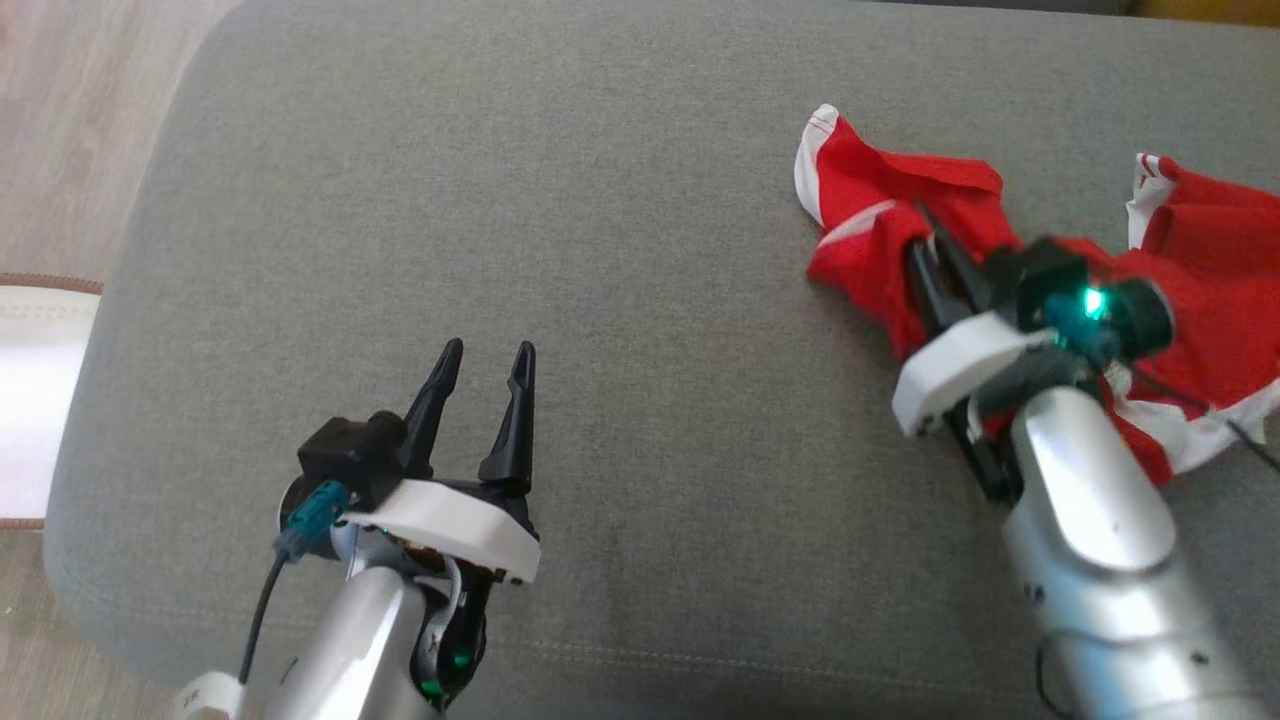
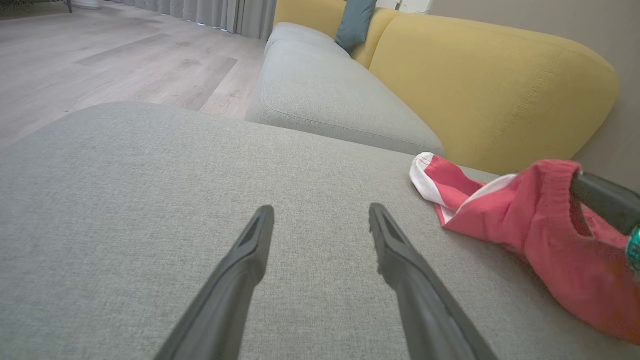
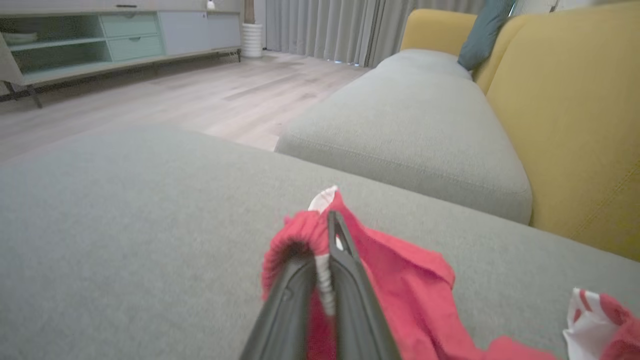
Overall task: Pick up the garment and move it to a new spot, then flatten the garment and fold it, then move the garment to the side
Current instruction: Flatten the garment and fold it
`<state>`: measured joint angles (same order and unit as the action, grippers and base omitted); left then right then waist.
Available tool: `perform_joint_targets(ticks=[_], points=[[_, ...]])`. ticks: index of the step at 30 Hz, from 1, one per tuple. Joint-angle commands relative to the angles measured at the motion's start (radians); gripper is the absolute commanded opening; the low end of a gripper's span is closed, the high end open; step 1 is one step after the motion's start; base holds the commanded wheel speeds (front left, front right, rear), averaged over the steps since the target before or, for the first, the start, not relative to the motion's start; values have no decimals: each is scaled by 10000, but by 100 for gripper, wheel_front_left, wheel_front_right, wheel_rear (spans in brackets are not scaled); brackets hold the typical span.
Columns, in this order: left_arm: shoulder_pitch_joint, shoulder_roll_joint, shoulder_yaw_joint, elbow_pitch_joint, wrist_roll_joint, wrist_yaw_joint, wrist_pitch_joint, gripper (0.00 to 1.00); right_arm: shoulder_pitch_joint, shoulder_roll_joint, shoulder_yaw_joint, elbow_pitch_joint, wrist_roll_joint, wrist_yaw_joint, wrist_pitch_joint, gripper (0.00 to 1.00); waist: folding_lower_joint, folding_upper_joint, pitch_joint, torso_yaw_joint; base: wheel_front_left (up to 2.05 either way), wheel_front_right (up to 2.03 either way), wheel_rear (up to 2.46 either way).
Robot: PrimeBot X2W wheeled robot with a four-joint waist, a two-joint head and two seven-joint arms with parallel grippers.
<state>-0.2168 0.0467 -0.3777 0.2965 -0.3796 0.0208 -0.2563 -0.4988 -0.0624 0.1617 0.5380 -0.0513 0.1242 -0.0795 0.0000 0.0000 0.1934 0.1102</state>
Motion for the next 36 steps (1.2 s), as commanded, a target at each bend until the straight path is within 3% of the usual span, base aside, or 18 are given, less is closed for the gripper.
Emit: perform_joint_targets(ticks=[1,15,21,22,23,28,36], points=[[-394,35,286,-251,56,-24,-55,100,-599,120,252,-237,104,65,-112,0,0,0,-29,56,0,0,0],[-381,35,-248,-282,-435,121,-55,100,-3289,121,129,1754,335,65,-245,0,0,0,-222,1190,0,0,0],[-378,35,-407,-227,-493,159,-55,100,-4031,121,1156,2631,941,65,-373,0,0,0,-276,1555,0,0,0],[-377,35,-422,-220,-496,162,-55,100,-4100,121,1405,2741,1038,65,-361,29,0,0,-289,1584,0,0,0],[-371,35,-443,-211,-498,165,-55,100,-4116,121,1687,2865,1228,65,-262,100,0,0,-307,1609,0,0,0],[-359,35,-484,-191,-502,233,-55,100,-4093,121,3198,2996,1967,65,212,100,0,0,-352,1547,0,0,0],[-394,35,-279,-226,-411,236,-55,100,-4130,121,5297,2990,2719,65,1976,100,0,0,-479,914,0,0,0]])
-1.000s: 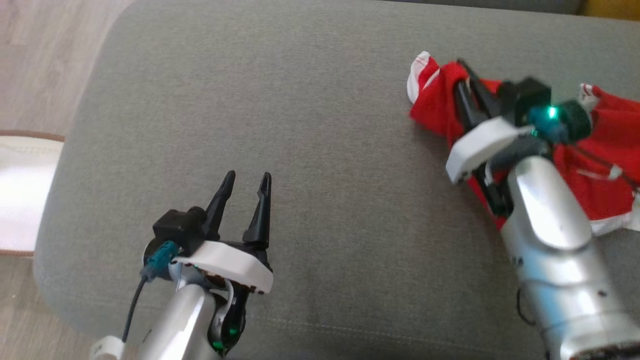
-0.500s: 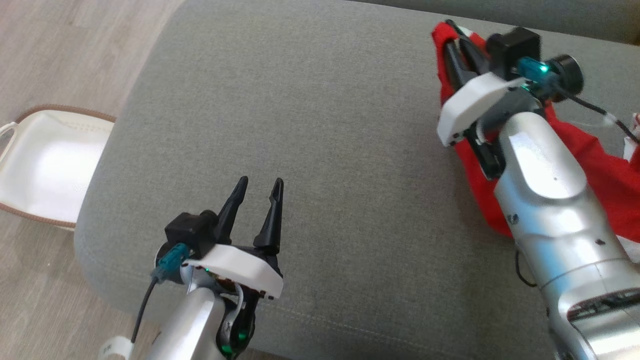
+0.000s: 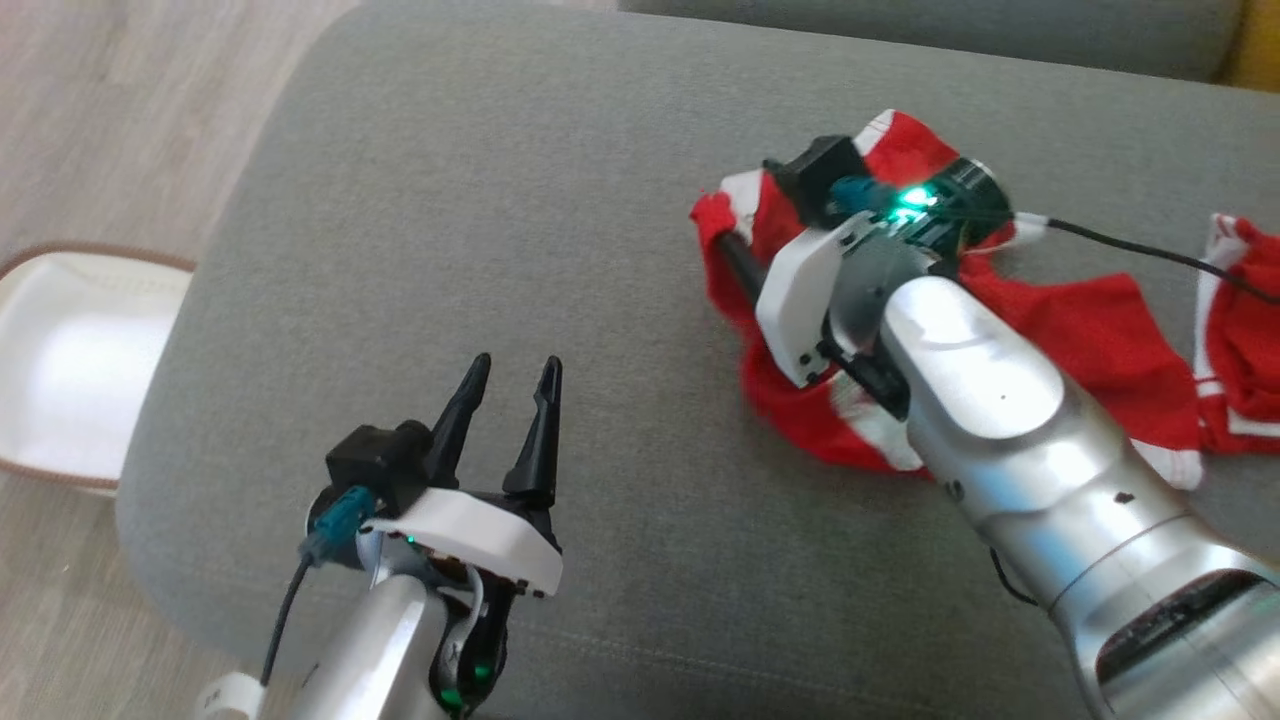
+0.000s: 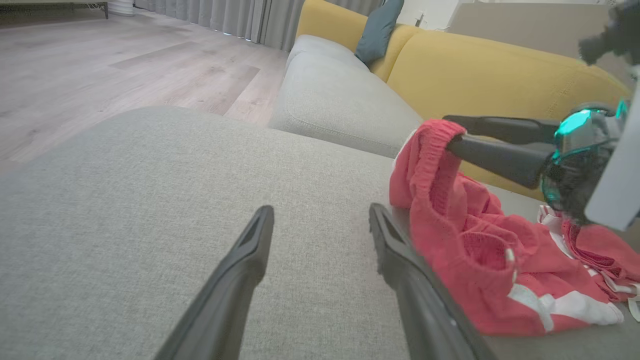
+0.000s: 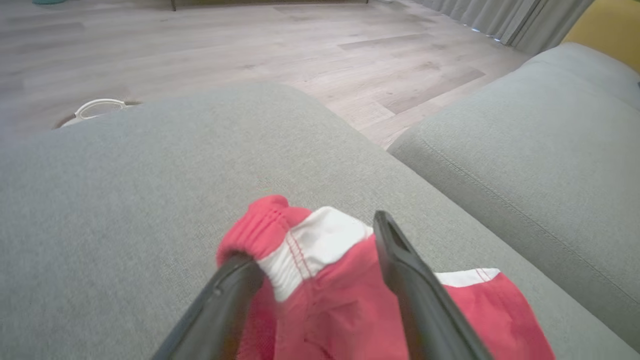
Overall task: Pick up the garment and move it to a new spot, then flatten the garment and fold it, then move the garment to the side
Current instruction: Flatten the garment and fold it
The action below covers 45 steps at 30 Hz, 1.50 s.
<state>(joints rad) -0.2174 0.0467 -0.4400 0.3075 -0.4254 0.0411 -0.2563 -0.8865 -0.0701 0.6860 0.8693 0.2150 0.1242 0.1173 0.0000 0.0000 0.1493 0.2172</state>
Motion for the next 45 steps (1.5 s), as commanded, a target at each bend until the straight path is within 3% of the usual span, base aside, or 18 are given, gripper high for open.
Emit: perform_joint_targets(ticks=[1,8,13,21,27,32,33,38,45], points=[[-387,35,382,-357,57,26,-55,100,-347,198,205,-324,58,65,98,100,0,0,-58,-252,0,0,0],[-308,35,491,-484,31,33,-55,100,-723,189,1112,-98,97,65,93,100,0,0,-239,-755,0,0,0],[-224,35,564,-596,-32,99,-55,100,-445,-524,1435,-463,943,65,-379,100,0,0,-425,-1046,0,0,0],[-204,35,808,-848,19,159,-55,100,807,-2369,777,-2787,2725,65,-831,100,0,0,-446,-1572,0,0,0],[-222,35,991,-925,145,100,-55,100,2223,-2992,-709,-4485,2971,65,-918,100,0,0,-477,-1969,0,0,0],[-220,35,1073,-1022,215,57,-55,100,3842,-2482,-2723,-5497,2409,65,-1182,100,0,0,-522,-2178,0,0,0],[-204,35,1116,-1085,215,48,-55,100,4570,-1993,-3521,-5879,2094,65,-1302,100,0,0,-525,-2242,0,0,0],[-174,35,1168,-1186,253,-7,-55,100,6185,-536,-5589,-6697,1162,65,-1644,100,0,0,-468,-2337,0,0,0],[-271,35,1177,-1166,400,-136,-55,100,7151,141,-6409,-7411,463,65,-1603,100,0,0,-330,-2496,0,0,0]])
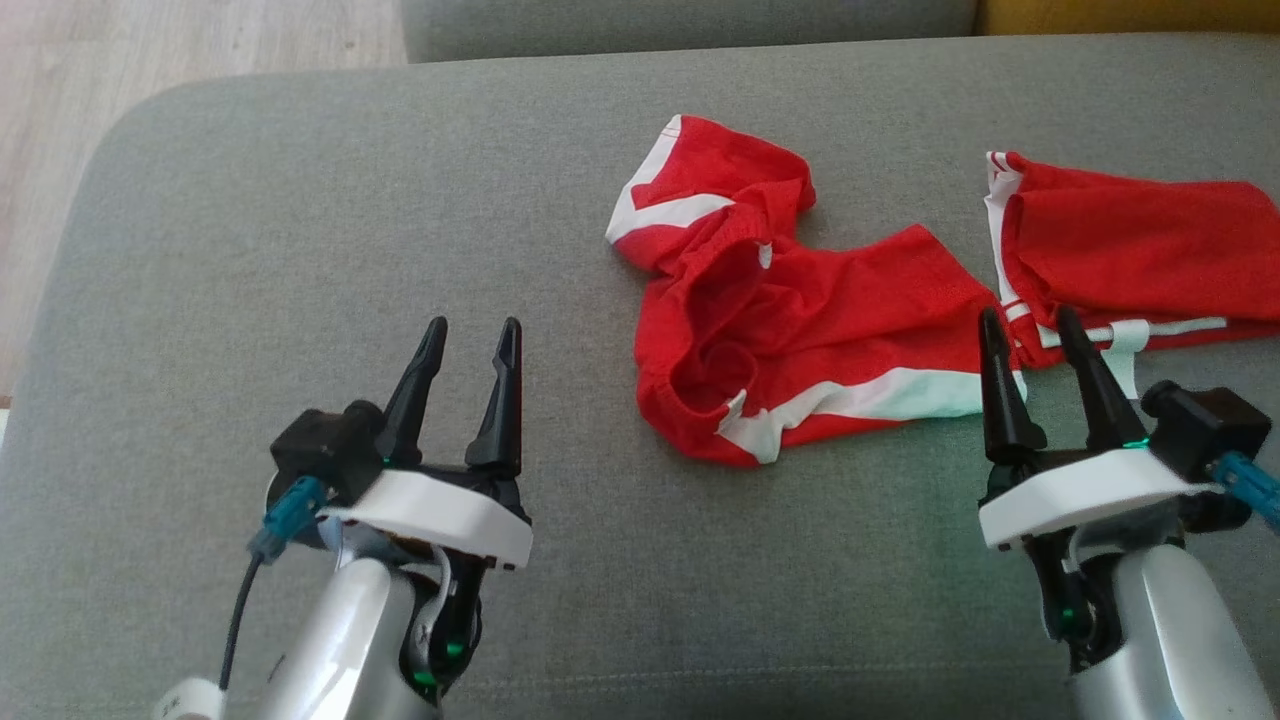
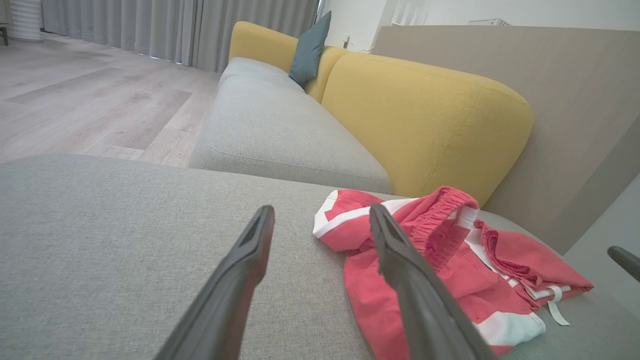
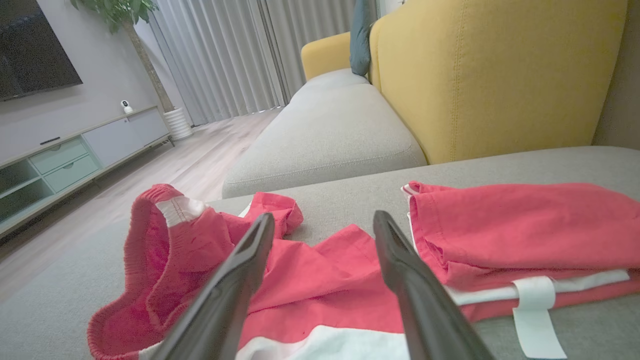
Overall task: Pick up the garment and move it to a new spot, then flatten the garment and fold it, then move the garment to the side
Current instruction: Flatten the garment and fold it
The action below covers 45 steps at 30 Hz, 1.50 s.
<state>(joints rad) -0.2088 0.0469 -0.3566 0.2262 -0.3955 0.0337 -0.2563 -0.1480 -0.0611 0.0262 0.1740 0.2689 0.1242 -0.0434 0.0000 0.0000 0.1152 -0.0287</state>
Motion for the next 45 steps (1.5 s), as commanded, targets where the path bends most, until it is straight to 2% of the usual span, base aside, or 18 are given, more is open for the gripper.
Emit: perform_joint_targets(ticks=[1,6,11,16,22,27,33,43,44,45], points=[[-386,33,337,-383,117,-71,-55,100,-196,71,164,-523,-103,65,25,100,0,0,24,-71,0,0,0],[-549,33,64,-589,190,-209,-55,100,-126,101,-219,-646,-113,65,-6,100,0,0,112,-171,0,0,0],[-1069,33,-1226,-577,433,-572,137,100,-140,105,-712,-462,-90,65,-129,100,0,0,221,-277,0,0,0],[-1994,33,-2868,-231,1214,-928,1456,100,-281,106,-810,-286,-33,65,-230,100,0,0,428,-476,0,0,0],[-2899,142,-3870,859,2052,-880,3677,100,-441,107,-775,-84,61,65,-384,100,0,0,666,-803,0,0,0],[-3213,268,-4080,1344,2292,-825,4396,100,-515,107,-787,88,102,65,-521,100,0,0,758,-974,0,0,0],[-3313,369,-4032,1612,2350,-586,4450,100,-549,108,-762,288,137,65,-632,100,0,0,764,-1080,0,0,0],[-3618,439,-4093,2174,2342,-570,4443,100,-643,108,-668,506,149,65,-671,100,0,0,790,-1246,0,0,0],[-3643,436,-4103,2222,2333,-574,4433,96,-644,108,-667,520,151,65,-676,100,0,0,793,-1259,0,0,0],[-3663,431,-4117,2269,2317,-589,4432,70,-641,108,-677,537,147,65,-676,100,0,0,795,-1268,0,0,0]])
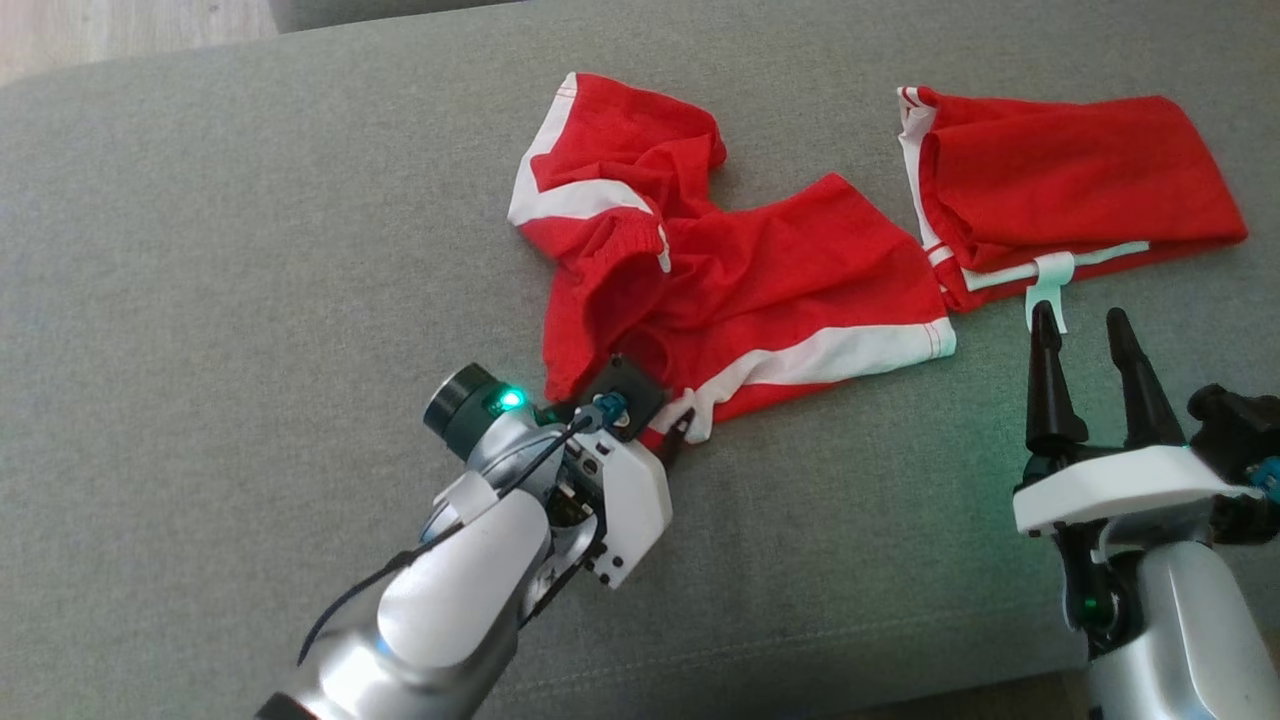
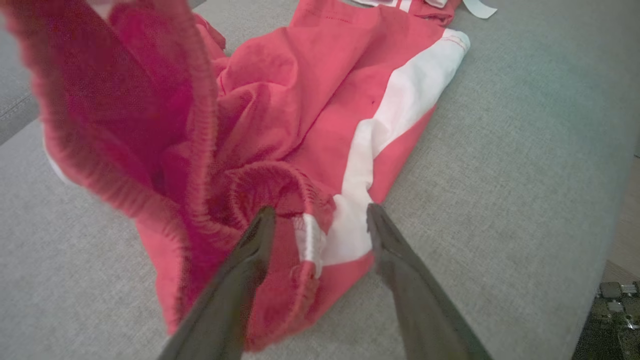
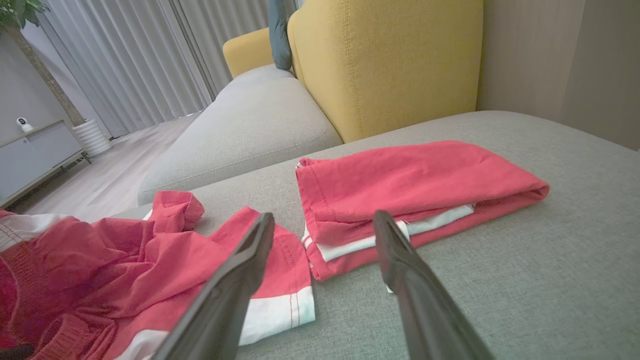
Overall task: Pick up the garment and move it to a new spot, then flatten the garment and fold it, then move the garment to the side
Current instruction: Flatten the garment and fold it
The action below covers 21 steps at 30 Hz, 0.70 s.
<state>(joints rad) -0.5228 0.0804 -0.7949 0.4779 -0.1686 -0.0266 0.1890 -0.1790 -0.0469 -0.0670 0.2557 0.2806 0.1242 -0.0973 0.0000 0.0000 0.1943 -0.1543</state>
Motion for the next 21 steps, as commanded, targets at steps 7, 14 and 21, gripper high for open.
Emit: perform_joint_targets(ticks=[7,14,21], points=[[-563,54,158,-12,-83,-81,-5,0,-323,-34,176,-207,-21,65,-128,100,0,0,-26,-5,0,0,0],[-529,37,242,-47,-272,49,-235,0,-299,-34,79,-67,-102,65,3,100,0,0,-145,158,0,0,0],[-326,59,796,-700,-627,580,-1095,0,-258,-34,-19,554,-484,65,813,100,0,0,-219,456,0,0,0]])
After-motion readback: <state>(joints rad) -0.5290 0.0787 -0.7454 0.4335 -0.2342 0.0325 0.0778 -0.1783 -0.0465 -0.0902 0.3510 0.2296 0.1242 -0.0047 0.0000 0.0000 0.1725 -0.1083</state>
